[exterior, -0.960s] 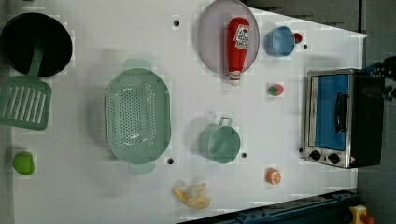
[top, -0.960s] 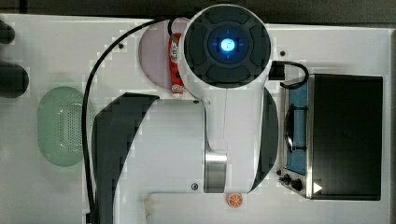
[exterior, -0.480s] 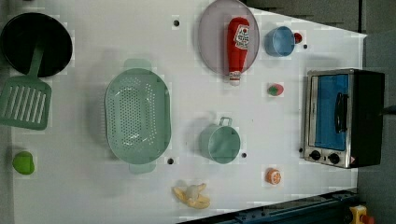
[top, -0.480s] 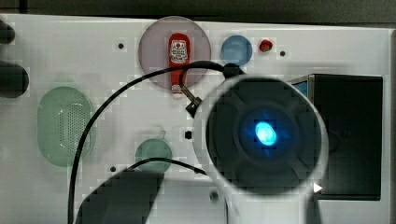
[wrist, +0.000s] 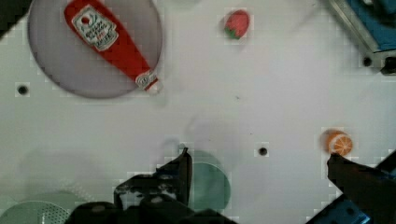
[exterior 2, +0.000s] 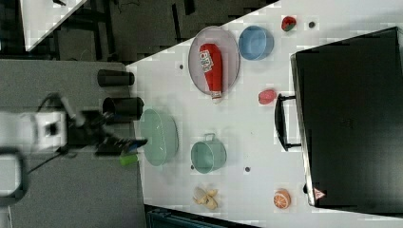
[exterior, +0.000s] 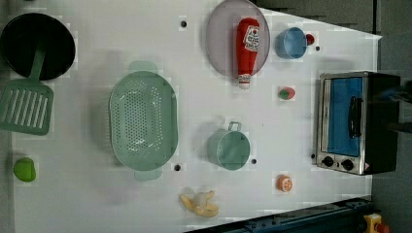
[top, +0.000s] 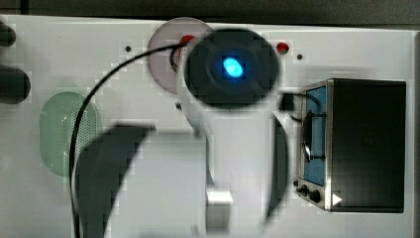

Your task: Pick ketchup from plate and place it on table.

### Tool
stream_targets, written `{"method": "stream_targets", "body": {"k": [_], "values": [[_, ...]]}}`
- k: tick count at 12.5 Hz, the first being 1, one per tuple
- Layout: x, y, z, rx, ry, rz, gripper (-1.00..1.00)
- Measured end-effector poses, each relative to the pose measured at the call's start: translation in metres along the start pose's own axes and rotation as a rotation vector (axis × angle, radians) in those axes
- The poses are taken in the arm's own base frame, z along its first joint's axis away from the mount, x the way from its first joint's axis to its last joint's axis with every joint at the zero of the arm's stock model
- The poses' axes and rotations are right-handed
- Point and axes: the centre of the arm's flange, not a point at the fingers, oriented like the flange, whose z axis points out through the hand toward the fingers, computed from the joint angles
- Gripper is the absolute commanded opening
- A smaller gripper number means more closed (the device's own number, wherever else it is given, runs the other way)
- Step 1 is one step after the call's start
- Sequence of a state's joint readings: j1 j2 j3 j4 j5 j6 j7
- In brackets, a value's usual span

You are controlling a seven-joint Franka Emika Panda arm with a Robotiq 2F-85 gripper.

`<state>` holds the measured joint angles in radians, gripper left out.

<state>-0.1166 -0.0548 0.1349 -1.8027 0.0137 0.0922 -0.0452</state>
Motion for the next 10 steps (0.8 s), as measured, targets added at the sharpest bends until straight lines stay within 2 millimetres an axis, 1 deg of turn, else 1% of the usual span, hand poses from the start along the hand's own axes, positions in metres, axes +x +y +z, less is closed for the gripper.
{"method": "stream_targets", "body": {"k": [2,3,4,6,8,10], "values": [[0.016,-0.033,0.056,-0.024,-0.040,-0.075,1.00],[0.024,-0.046,0.086,-0.032,-0.057,-0.125,1.00],[0.030,-0.054,0.118,-0.043,-0.088,-0.173,1.00],[0.040,-0.066,0.175,-0.047,-0.126,-0.264,1.00],[0.048,-0.077,0.220,-0.036,-0.133,-0.355,1.00],[0.058,-0.092,0.254,-0.009,-0.101,-0.431,1.00]]}}
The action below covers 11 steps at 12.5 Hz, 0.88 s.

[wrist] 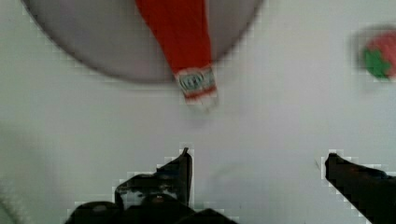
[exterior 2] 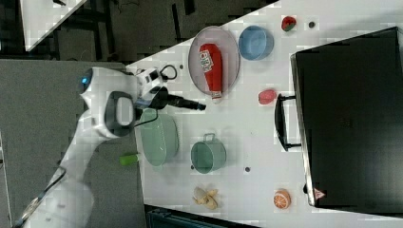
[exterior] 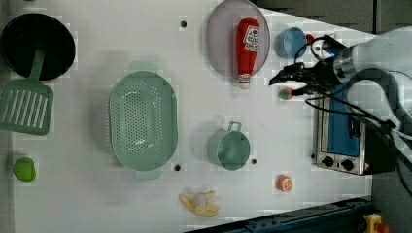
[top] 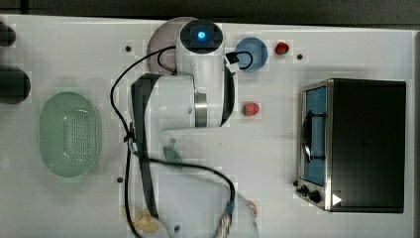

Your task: Pick ketchup from plate and place it on table.

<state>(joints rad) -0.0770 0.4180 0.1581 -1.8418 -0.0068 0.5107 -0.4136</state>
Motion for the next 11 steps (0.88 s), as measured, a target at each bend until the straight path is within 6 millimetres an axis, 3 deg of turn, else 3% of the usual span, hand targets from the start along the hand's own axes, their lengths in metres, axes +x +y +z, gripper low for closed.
{"method": "stream_targets", "body": {"k": [6,11], "values": [[0.044,-0.018,0.059,-0.072,0.177,-0.187,1.00],[0.063,-0.043,0.096,-0.030,0.265,-0.239,1.00]]}}
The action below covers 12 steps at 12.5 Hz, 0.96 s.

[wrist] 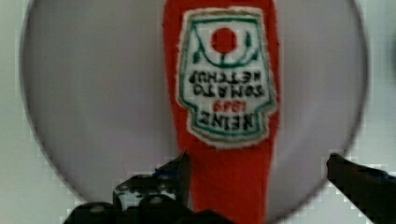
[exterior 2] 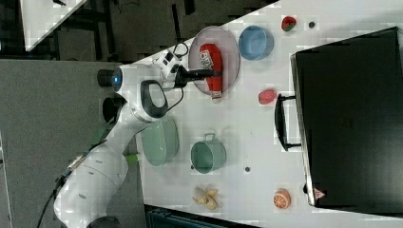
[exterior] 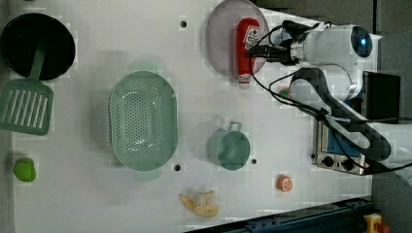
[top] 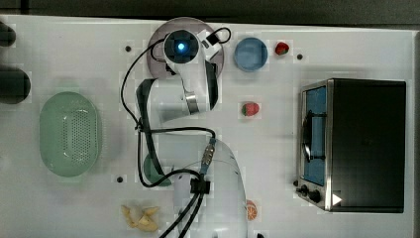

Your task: Pick ketchup from plate and place it on table.

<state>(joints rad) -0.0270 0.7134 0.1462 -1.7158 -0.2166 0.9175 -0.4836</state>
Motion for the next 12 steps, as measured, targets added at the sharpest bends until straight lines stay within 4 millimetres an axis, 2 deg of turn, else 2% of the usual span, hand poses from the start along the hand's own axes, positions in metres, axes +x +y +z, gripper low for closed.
{"method": "stream_targets", "body": {"k": [4,5,7,8,12], "values": [[-0.005,-0.012,0.035,0.019,0.025,-0.027,1.00],[-0.005,-0.013,0.040,0.021,0.033,-0.030,0.92],[-0.005,-0.012,0.048,0.023,0.026,-0.031,0.43],[-0.005,-0.011,0.050,0.024,0.027,-0.031,0.24],[-0.003,-0.013,0.047,0.033,0.047,-0.034,0.24]]}}
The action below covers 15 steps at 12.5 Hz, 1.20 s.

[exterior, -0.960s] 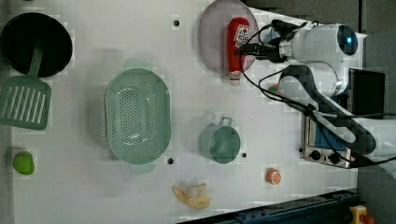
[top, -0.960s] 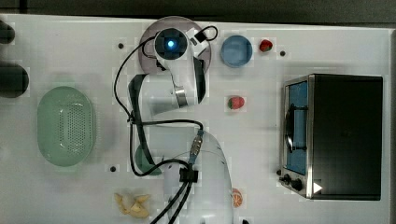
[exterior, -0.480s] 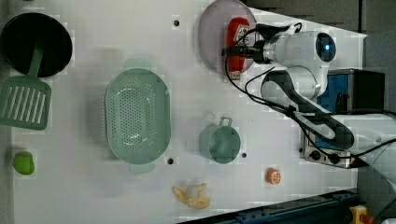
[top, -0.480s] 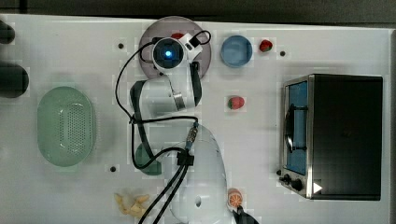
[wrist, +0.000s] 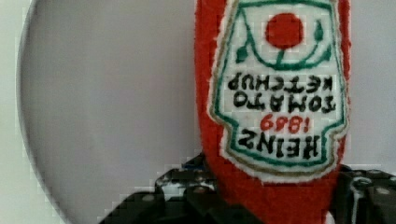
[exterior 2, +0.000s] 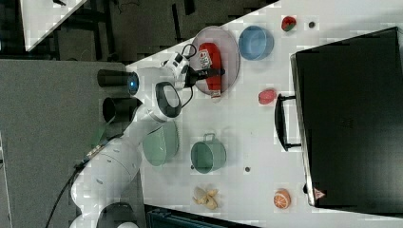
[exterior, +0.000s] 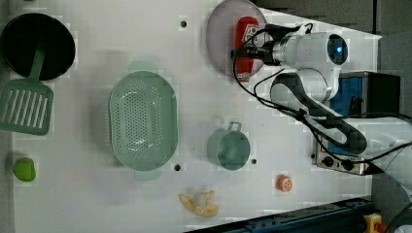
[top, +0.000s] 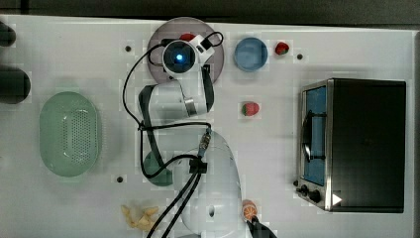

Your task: Pick ketchup from plate and place it on table.

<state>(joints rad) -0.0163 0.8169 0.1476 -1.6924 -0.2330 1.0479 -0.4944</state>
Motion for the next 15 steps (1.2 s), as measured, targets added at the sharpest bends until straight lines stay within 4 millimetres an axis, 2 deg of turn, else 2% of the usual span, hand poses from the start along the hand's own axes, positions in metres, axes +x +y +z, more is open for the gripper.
{"method": "stream_targets", "body": {"k": [2,4,6,8,10,12,14,15], "values": [[0.001,-0.001,-0.003,0.001,0.005,0.000,0.24],[0.006,0.004,-0.015,-0.002,0.019,0.006,0.24],[0.010,0.015,-0.046,-0.026,-0.004,0.023,0.24],[0.016,0.030,-0.105,-0.044,-0.025,0.064,0.24],[0.024,0.046,-0.182,0.019,-0.027,0.185,0.24],[0.027,0.060,-0.258,0.037,-0.007,0.231,0.24],[0.017,0.076,-0.315,0.019,0.007,0.252,0.24],[0.009,0.084,-0.335,-0.002,0.001,0.256,0.24]]}}
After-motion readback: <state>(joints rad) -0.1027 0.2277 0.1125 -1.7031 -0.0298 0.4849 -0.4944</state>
